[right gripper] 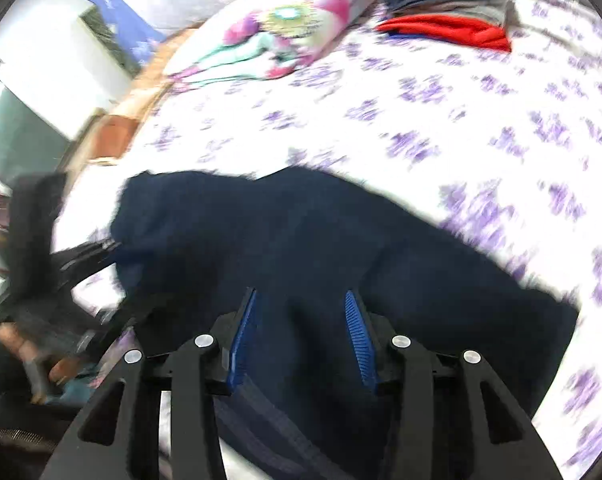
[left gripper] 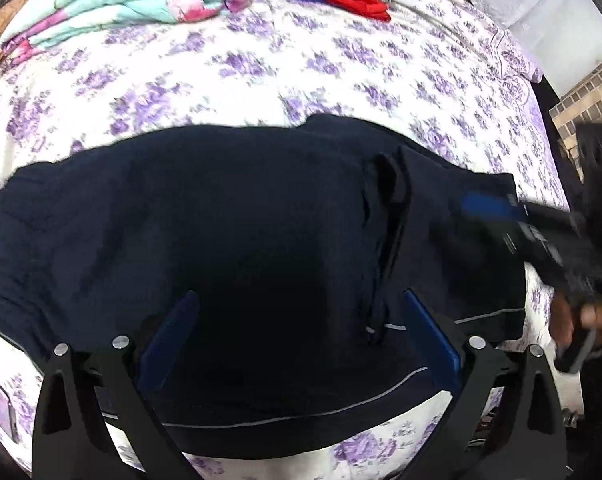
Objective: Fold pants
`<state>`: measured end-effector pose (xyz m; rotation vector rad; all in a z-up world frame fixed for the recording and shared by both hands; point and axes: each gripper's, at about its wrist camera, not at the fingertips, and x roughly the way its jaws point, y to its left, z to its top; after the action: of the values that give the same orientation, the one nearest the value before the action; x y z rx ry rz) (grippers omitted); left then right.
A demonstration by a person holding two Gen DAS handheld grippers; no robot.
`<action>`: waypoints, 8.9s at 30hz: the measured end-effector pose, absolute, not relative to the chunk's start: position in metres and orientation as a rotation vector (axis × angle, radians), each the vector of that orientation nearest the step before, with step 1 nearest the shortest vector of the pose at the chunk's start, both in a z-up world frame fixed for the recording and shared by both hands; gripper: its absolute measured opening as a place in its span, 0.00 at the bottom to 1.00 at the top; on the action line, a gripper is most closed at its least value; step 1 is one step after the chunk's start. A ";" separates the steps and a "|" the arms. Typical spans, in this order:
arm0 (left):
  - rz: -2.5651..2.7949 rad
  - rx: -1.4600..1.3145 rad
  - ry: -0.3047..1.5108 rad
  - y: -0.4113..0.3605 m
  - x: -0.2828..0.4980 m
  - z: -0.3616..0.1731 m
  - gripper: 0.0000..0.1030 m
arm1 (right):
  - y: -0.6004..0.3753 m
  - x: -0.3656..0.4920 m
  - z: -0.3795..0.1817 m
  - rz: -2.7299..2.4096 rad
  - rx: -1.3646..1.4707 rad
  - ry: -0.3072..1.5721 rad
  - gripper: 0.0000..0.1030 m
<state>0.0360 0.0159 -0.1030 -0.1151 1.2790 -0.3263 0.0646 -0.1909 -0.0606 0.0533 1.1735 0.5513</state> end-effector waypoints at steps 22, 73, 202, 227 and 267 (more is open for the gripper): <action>-0.323 -0.084 1.260 0.003 0.030 -0.091 0.95 | -0.225 0.062 -0.041 0.539 0.151 1.078 0.57; 0.117 -0.456 1.261 0.187 -0.031 -0.111 0.84 | -0.228 0.000 -0.064 0.340 -0.094 1.180 0.88; -0.409 -0.003 1.411 -0.037 0.003 -0.146 0.96 | -0.251 -0.020 -0.087 0.489 0.013 1.314 0.64; -0.334 0.120 1.272 -0.073 0.022 -0.100 0.95 | -0.300 -0.006 -0.050 0.259 0.226 1.206 0.84; -0.325 -0.471 1.527 -0.061 0.092 -0.161 0.86 | -0.312 0.050 -0.134 0.500 0.568 1.439 0.45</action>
<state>0.0924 -0.0612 -0.1610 -0.4709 1.5270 -0.3245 0.0496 -0.3123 -0.1342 0.5683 1.4395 0.4998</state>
